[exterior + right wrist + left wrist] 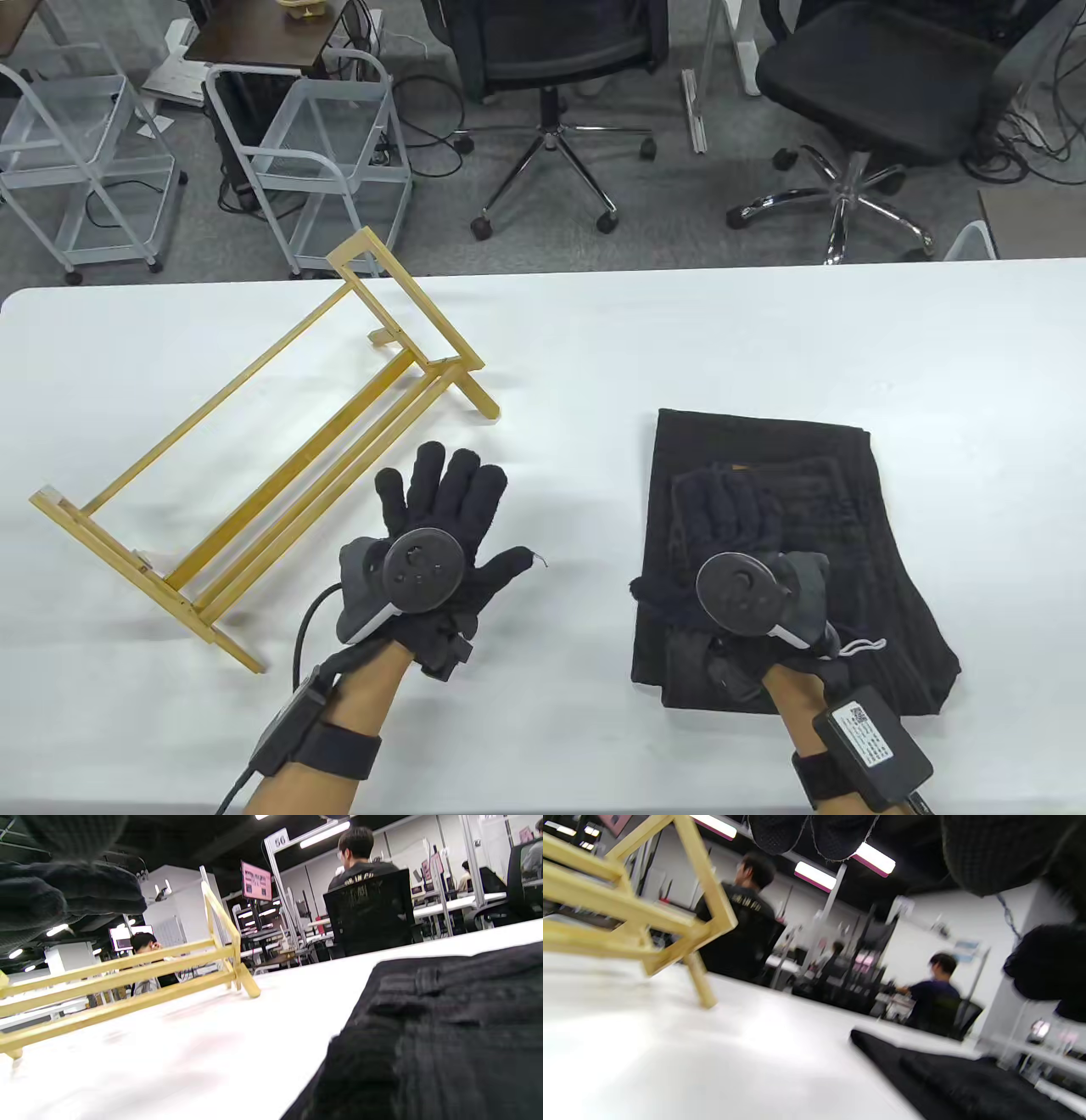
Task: Hang trousers on book rack
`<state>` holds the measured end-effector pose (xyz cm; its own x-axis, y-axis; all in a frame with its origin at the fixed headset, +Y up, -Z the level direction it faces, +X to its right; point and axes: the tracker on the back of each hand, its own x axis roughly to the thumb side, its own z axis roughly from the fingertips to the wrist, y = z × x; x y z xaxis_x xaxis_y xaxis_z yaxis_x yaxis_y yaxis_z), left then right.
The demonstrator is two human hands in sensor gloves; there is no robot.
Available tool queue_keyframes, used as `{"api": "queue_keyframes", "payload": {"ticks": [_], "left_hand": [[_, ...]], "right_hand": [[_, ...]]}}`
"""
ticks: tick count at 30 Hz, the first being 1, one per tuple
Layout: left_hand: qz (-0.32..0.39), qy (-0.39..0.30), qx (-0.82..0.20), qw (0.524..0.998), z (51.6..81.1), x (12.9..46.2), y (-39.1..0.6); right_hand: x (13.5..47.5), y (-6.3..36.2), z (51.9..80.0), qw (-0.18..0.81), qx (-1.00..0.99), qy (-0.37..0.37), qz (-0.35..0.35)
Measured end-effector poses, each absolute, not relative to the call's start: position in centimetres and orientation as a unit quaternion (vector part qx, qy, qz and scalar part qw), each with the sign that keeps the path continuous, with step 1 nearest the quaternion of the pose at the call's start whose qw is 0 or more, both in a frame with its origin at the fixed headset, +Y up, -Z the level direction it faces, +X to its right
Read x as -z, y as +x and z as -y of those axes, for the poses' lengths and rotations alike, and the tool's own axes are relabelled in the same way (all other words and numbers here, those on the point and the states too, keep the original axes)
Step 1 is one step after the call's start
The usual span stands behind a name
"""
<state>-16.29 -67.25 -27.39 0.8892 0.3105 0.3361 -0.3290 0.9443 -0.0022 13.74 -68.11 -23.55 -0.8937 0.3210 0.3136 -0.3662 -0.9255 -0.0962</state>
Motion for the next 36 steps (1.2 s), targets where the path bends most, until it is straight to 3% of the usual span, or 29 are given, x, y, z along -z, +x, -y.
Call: {"api": "queue_keyframes", "payload": {"ticks": [2, 15, 36], "left_hand": [[0.172, -0.029, -0.144, 0.974, 68.0, 27.7, -16.3], [0.2, 0.02, -0.176, 0.964, 66.5, 26.5, -15.4], [0.188, -0.007, -0.169, 0.967, 67.1, 27.4, -15.5]], "right_hand": [[23.7, 13.8, 68.5, 0.168, -0.972, 0.149, 0.068], [24.0, 14.0, 68.8, 0.16, -0.978, 0.125, 0.047], [25.8, 17.1, 69.4, 0.12, -0.992, 0.018, 0.035]]}}
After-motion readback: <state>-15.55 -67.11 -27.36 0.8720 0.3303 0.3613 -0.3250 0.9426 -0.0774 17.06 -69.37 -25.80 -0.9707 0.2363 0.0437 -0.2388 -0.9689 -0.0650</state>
